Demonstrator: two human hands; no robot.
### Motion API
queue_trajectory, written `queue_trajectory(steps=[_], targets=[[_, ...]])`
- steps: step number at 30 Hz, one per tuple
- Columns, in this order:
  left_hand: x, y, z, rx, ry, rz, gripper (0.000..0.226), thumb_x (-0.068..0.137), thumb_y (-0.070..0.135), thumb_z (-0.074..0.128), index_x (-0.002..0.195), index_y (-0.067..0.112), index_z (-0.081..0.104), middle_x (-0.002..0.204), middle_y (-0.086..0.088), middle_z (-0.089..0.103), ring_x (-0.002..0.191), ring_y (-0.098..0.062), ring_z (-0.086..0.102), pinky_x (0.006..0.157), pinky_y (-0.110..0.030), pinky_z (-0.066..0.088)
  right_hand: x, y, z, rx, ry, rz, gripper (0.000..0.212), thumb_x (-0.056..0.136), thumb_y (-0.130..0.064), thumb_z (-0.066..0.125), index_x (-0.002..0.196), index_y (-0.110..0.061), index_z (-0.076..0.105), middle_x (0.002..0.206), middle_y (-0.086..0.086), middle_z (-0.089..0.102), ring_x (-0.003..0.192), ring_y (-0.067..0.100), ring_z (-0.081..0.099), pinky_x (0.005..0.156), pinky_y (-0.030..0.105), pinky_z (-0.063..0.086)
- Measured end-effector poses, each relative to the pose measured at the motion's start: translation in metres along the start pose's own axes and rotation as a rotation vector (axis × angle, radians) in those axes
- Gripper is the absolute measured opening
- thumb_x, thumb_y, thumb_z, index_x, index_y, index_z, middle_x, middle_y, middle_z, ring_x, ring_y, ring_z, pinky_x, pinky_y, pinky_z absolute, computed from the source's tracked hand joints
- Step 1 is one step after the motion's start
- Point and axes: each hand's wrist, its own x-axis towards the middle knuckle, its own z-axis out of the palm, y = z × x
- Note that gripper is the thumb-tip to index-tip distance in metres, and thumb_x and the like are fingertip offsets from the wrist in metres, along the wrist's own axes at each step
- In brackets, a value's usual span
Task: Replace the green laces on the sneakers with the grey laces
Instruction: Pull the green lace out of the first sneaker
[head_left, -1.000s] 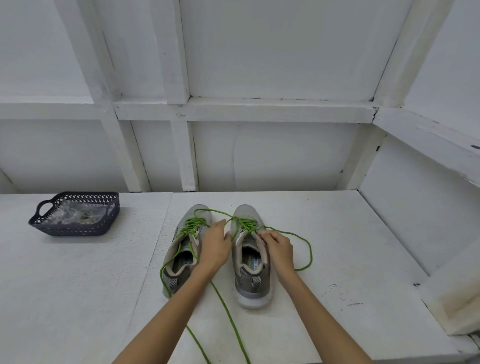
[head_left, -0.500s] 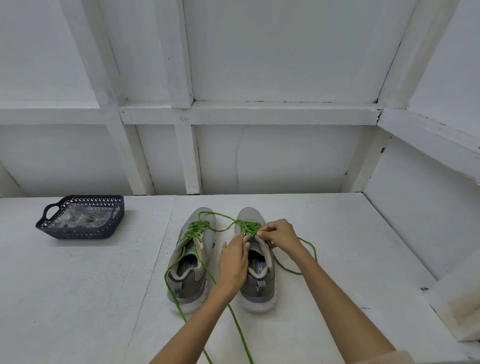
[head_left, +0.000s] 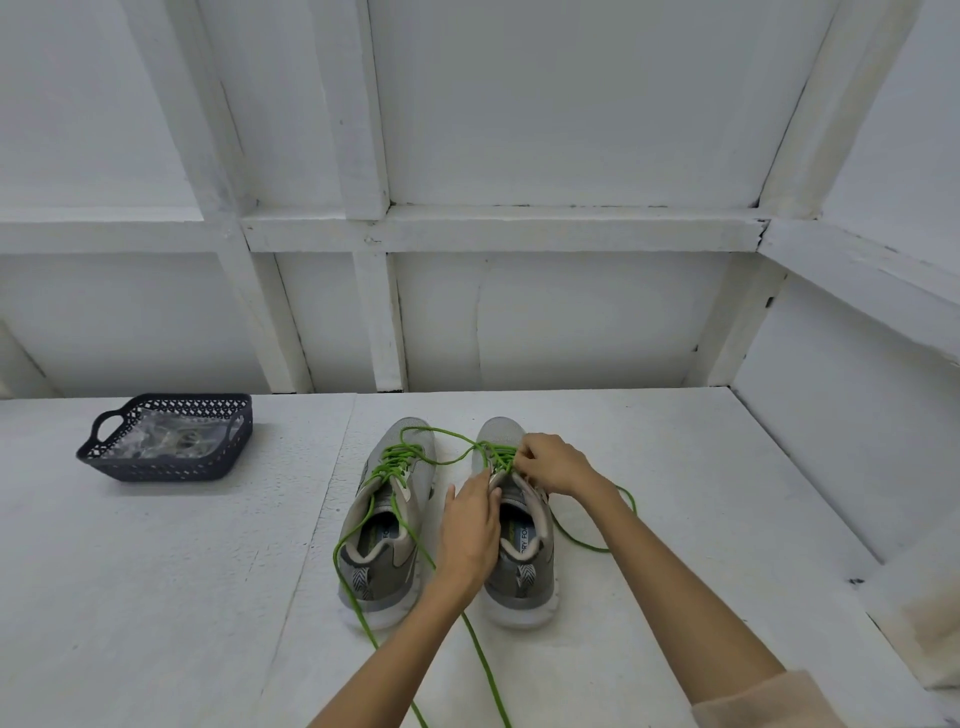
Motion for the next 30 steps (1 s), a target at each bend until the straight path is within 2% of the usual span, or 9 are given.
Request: queue_trajectory(steps=[2,5,9,13,15,18,20,27,30], targets=[[-0.001,0.001,0.000,0.002,0.006,0.005,0.031,0.104,0.021,0.033,0.126,0.017,0.054,0.118,0.000,0.064,0.112,-0.019,0.055,0.115,-0.037,0.021,0.000,0.007,-0.002,0.212,-0.005,0.009,0.013,0.093,-0.012,0.054,0.082,-0.008,0.061,0.079,0.005,0.063,0.075,0.028,0.063,0.066,0.038,0.057],[-0.001,0.000,0.001,0.004,0.015,0.009,0.030,0.104,0.022,0.033,0.124,0.017,0.054,0.116,0.000,0.064,0.110,-0.020,0.056,0.114,-0.039,0.023,-0.005,0.012,-0.005,0.380,-0.023,0.026,0.015,0.088,-0.002,0.061,0.074,-0.007,0.066,0.072,0.006,0.064,0.071,0.024,0.064,0.057,0.026,0.055],[0.000,-0.001,0.002,0.012,0.024,0.010,0.031,0.104,0.022,0.033,0.125,0.017,0.054,0.117,0.001,0.064,0.111,-0.018,0.056,0.115,-0.036,0.022,-0.006,0.012,-0.005,0.370,-0.011,0.018,0.019,0.084,-0.003,0.061,0.066,-0.011,0.062,0.079,0.013,0.065,0.069,0.025,0.064,0.062,0.029,0.058],[-0.001,0.000,0.002,0.020,0.015,0.003,0.031,0.103,0.022,0.032,0.125,0.017,0.054,0.116,0.001,0.064,0.110,-0.019,0.056,0.116,-0.037,0.020,-0.003,0.010,0.000,0.223,0.021,-0.034,0.015,0.086,-0.012,0.054,0.072,-0.010,0.052,0.072,0.010,0.058,0.064,0.025,0.061,0.070,0.042,0.057],[-0.001,0.000,0.002,0.022,0.014,0.005,0.031,0.104,0.022,0.032,0.124,0.017,0.054,0.115,0.000,0.064,0.109,-0.019,0.056,0.116,-0.038,0.021,-0.003,0.010,0.002,0.235,0.039,-0.042,0.013,0.088,-0.012,0.052,0.076,-0.008,0.054,0.074,0.012,0.059,0.066,0.026,0.061,0.070,0.044,0.056],[-0.001,-0.002,0.002,0.023,0.019,0.000,0.034,0.104,0.024,0.031,0.130,0.017,0.052,0.121,0.000,0.063,0.115,-0.019,0.054,0.117,-0.038,0.019,-0.004,0.015,-0.002,0.396,0.011,0.008,0.012,0.087,-0.005,0.055,0.080,-0.002,0.063,0.078,0.014,0.063,0.069,0.024,0.064,0.060,0.032,0.058],[-0.001,-0.003,0.003,0.025,0.027,0.003,0.033,0.104,0.023,0.032,0.129,0.018,0.053,0.121,0.000,0.064,0.115,-0.019,0.055,0.117,-0.037,0.019,-0.007,0.019,-0.003,0.464,-0.020,0.016,0.014,0.084,-0.001,0.059,0.072,-0.006,0.065,0.075,0.012,0.064,0.067,0.021,0.063,0.061,0.027,0.055],[-0.002,0.000,0.001,0.008,0.030,0.007,0.032,0.104,0.022,0.032,0.127,0.019,0.054,0.117,0.002,0.065,0.113,-0.018,0.056,0.116,-0.033,0.017,-0.006,0.019,0.002,0.511,0.055,0.015,0.015,0.092,-0.011,0.056,0.077,-0.010,0.055,0.078,0.009,0.065,0.067,0.019,0.064,0.061,0.029,0.055],[-0.002,0.000,0.001,0.005,0.026,0.000,0.033,0.103,0.021,0.033,0.129,0.019,0.054,0.120,0.003,0.064,0.115,-0.018,0.055,0.116,-0.033,0.017,-0.007,0.021,0.002,0.570,0.052,0.039,0.015,0.091,-0.010,0.059,0.075,-0.011,0.059,0.079,0.012,0.066,0.066,0.018,0.064,0.059,0.026,0.054]])
